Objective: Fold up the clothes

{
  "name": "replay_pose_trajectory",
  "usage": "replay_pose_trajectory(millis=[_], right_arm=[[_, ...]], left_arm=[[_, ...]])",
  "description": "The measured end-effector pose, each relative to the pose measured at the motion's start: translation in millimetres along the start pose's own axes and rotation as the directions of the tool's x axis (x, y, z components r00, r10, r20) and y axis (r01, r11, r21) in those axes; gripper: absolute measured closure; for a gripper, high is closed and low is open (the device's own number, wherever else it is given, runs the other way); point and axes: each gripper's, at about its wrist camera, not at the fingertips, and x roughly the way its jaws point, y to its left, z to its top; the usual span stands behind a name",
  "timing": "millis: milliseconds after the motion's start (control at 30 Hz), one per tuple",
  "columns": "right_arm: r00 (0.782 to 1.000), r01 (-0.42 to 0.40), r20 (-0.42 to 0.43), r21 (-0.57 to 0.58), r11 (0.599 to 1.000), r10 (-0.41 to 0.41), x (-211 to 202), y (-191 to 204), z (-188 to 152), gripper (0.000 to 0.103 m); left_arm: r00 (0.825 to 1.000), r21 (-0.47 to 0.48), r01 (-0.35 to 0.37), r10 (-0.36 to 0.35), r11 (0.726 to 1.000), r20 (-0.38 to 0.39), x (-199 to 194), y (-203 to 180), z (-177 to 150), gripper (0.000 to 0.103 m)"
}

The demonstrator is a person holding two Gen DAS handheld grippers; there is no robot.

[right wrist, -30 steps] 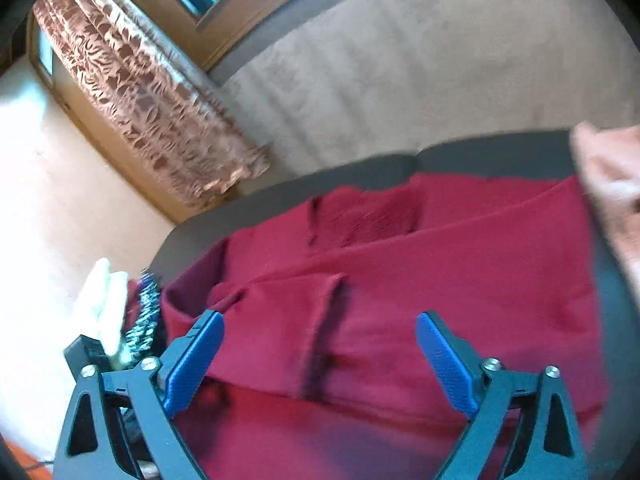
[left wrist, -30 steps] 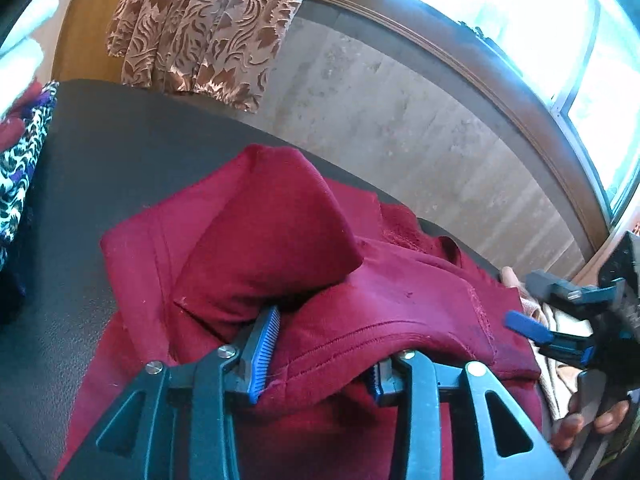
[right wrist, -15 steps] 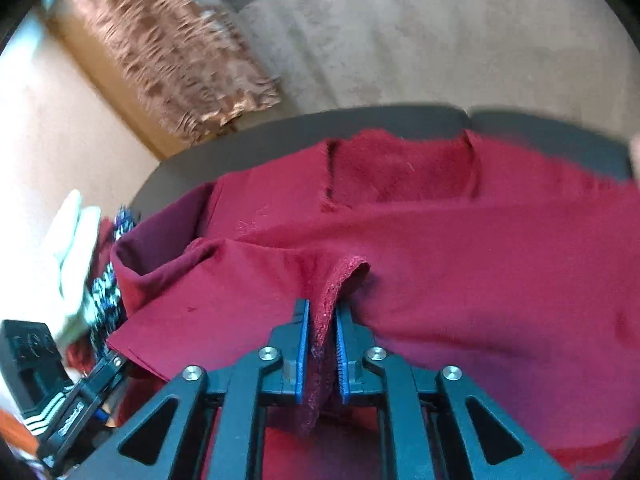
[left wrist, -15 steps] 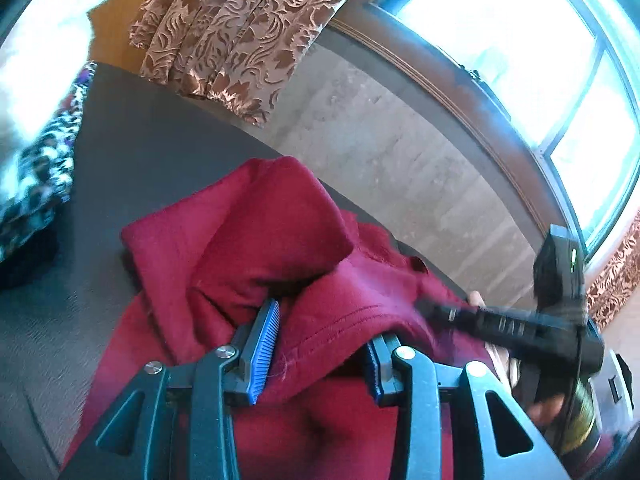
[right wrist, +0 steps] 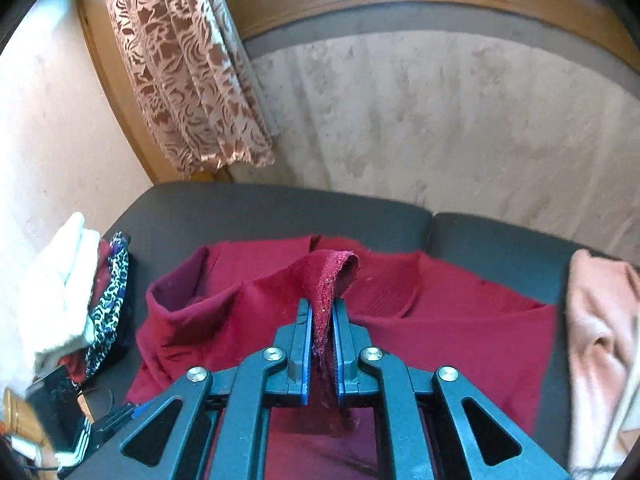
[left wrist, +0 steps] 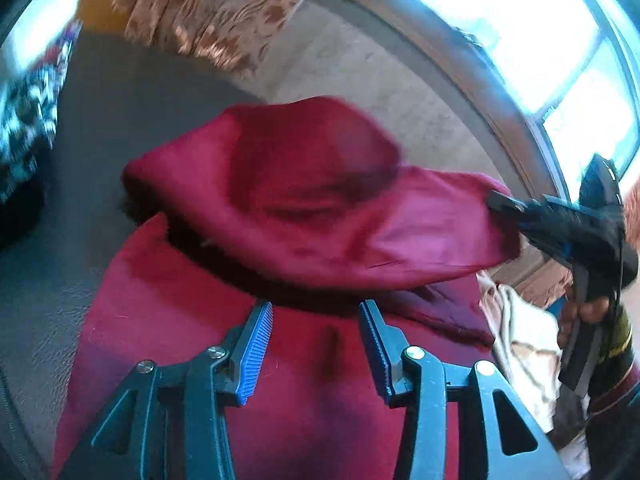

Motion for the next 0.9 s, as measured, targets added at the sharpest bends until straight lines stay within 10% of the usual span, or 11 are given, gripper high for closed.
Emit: replay_pose_trajectory(millis=[400,633,900], right_arm=[[0.985,0.154,-0.123,0.260,0.953,-0.125,34.2,-104.2,-56.2,0.089],[0.998,-0.028,0.068,0.535,0.845,-0.011,1.3,-143.4,-98.0,0.058],[0.935,-0.351,0.198,0.633,0.690,0.293,-16.0,-115.5,-142.1,0.056]], left_arm=[[0.991,-0.036,-0.098,0.101,0.995,0.089,27.9,7.1,33.8,0.046],[0.992,-0.040,-0.079,0.083,0.996,0.098,14.4,19.8,25.0,0.046],[0.991,-0.032,-0.085,0.088,0.996,0.101,10.9,21.1,23.5,0.046]])
